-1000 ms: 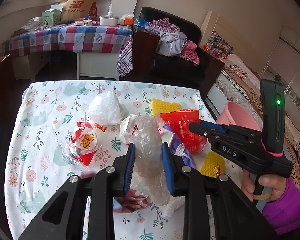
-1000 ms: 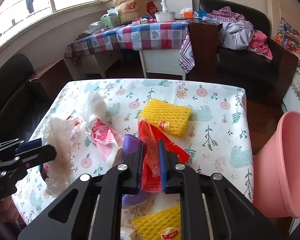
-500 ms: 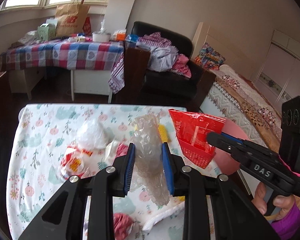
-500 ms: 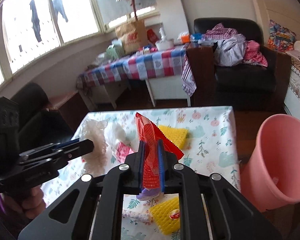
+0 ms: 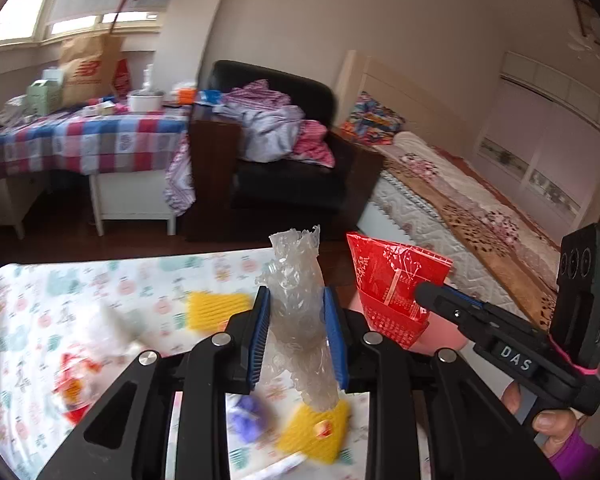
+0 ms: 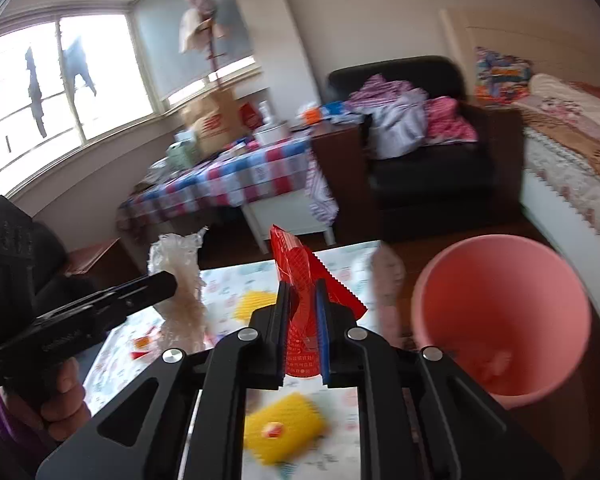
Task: Collect trash
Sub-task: 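Carry the clear bag and red mesh bag over the pink bucket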
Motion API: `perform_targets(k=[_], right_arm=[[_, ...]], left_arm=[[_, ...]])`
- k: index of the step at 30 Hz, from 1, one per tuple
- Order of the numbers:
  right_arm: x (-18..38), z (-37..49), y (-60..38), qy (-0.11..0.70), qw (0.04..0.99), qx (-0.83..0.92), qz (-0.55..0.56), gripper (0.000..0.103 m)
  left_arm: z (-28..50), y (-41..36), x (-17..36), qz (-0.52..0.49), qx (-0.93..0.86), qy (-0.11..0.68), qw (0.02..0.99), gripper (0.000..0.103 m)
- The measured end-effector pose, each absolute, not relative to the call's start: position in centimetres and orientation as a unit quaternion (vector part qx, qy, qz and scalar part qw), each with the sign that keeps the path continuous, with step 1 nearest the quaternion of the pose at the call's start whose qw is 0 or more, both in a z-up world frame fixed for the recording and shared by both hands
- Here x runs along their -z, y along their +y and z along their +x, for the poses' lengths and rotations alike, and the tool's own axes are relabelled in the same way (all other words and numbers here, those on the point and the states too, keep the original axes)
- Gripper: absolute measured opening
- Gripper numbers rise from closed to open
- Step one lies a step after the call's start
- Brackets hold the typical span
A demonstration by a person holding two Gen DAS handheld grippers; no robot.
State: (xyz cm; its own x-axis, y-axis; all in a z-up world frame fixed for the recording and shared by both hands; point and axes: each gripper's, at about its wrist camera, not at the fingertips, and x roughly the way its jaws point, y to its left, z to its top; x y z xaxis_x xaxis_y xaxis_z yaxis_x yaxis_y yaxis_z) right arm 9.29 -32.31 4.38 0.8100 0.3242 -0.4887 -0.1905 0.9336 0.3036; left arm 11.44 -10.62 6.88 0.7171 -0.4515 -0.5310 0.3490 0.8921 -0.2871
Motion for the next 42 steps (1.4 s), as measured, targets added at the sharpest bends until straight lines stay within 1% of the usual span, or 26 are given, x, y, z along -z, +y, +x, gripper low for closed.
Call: perform_targets(k=[13,24,42], right_arm=[[-2.3,7.9,-41.3,0.272,0.949,-0.018,0.158,0.013],[0.8,9.0,-45.3,0.297,0.938,0.031,0.176,0.013],[3.7,10.8,-45.9,0.337,0.924,0.052,0.175,0.013]], left_arm=[[14.1,-21.9,-7.1,-0.066,0.295,0.301,0.904,0.026],[16.3,-29.9,-4.2,-0.031,0.321,0.321,0.89,0.026],[18.9,-33.1,-0.4,-0.003,0.315,0.36,0.878,0.026]])
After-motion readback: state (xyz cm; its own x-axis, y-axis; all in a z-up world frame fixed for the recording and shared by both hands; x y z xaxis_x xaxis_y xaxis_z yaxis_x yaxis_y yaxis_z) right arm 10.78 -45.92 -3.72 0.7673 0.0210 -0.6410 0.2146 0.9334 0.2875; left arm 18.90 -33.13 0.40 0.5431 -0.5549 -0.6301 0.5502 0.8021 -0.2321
